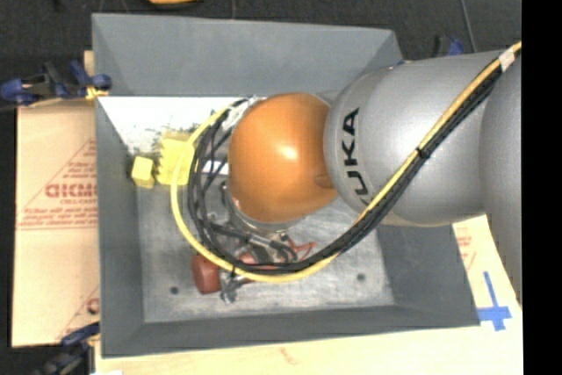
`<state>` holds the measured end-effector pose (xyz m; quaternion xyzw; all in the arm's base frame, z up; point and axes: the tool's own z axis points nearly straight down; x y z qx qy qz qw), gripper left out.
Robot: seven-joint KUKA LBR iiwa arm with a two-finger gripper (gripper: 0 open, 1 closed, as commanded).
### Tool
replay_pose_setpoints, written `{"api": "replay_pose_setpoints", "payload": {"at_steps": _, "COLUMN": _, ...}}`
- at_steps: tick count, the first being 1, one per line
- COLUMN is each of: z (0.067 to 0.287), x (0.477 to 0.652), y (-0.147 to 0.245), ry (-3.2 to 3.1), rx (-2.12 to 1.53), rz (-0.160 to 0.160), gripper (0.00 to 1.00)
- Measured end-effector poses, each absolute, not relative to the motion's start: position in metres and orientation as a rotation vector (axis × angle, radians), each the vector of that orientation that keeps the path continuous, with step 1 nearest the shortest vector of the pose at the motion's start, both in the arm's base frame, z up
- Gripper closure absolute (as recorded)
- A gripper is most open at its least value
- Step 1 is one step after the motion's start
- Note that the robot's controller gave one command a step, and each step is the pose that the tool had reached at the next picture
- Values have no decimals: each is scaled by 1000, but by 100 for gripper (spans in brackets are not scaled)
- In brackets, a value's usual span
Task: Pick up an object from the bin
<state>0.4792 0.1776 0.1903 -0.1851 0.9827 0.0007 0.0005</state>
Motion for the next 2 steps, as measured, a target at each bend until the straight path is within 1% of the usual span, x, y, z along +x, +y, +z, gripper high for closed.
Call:
{"api": "replay_pose_setpoints", "payload": {"at_steps": 1, "z": 156, "x": 491, "y": 174, "ry": 3087, "rx": -517, "rz": 4, "gripper": 100}}
{"api": "replay_pose_setpoints", "payload": {"at_steps": 2, "z": 276, "x": 482, "y": 135, "ry": 2987, "rx": -960, "rz": 1, "gripper": 100}}
